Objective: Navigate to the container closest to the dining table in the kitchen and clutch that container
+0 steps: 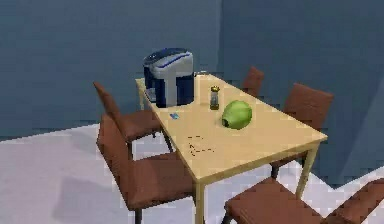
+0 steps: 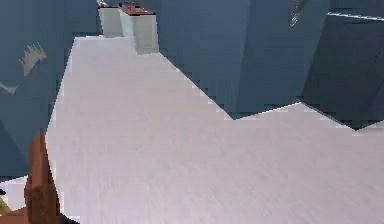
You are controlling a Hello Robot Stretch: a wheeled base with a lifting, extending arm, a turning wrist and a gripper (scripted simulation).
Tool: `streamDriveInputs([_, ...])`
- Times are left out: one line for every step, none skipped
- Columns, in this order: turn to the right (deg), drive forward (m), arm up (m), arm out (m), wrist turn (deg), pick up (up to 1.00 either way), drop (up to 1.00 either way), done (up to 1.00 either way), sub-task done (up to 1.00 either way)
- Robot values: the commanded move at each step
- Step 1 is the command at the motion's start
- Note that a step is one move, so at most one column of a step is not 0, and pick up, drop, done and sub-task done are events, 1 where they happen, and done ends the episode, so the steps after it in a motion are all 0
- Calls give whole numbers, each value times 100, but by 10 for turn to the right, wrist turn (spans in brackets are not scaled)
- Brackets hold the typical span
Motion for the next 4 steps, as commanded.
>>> streamDriveInputs([450,0,0,0,0,0,0,0,0])
streamDriveInputs([450,0,0,0,0,0,0,0,0])
streamDriveInputs([390,0,0,0,0,0,0,0,0])
streamDriveInputs([0,30,0,0,0,0,0,0,0])
